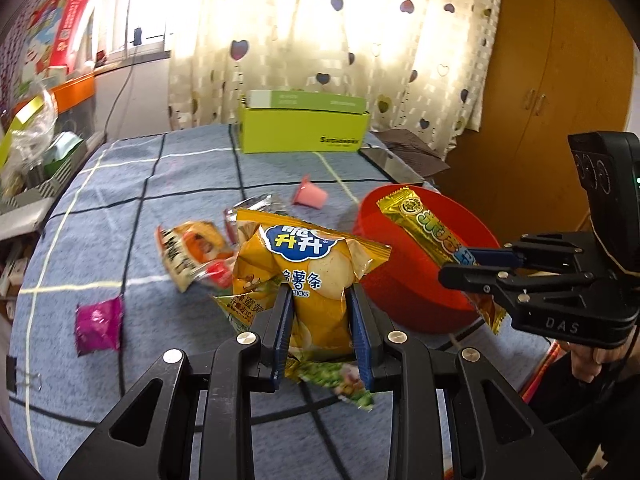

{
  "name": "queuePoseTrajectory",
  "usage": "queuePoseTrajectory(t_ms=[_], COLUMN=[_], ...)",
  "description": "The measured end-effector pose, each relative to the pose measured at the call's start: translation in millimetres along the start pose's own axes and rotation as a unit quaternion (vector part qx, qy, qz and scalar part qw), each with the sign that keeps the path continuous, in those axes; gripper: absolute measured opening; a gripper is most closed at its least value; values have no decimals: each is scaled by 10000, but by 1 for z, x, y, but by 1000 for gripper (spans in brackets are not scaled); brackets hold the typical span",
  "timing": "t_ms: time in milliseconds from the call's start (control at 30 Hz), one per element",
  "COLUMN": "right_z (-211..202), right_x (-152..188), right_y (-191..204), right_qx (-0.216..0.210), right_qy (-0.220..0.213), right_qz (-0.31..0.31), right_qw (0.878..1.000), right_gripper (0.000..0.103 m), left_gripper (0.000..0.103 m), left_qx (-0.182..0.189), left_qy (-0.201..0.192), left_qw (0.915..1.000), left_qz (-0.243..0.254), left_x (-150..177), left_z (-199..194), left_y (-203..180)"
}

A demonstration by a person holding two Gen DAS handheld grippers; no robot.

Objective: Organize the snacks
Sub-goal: 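Carry chip bag in left tool and candy bar in right tool over red bowl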

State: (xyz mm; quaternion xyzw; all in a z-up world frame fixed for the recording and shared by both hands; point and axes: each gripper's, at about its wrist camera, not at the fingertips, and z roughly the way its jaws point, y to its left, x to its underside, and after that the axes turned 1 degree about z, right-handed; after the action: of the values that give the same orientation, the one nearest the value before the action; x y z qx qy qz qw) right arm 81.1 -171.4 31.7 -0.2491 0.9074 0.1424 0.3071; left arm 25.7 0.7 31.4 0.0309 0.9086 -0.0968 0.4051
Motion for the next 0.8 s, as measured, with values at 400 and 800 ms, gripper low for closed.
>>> queuePoseTrajectory(t_ms=[400,800], right_z=[6,18], right_x=[13,22], right_y=[-54,-91], right_qx=[370,848], right_qy=[129,387], right_qz=[840,1368], right_qw=[9957,9862], right_gripper=[20,20], left_gripper=[29,29], left_qx=[337,633], left_qy=[26,134], left_qw=[9989,9960], left_qz=[334,619], left_x=[-23,-40], left_z=[26,53], left_y=[-41,-77])
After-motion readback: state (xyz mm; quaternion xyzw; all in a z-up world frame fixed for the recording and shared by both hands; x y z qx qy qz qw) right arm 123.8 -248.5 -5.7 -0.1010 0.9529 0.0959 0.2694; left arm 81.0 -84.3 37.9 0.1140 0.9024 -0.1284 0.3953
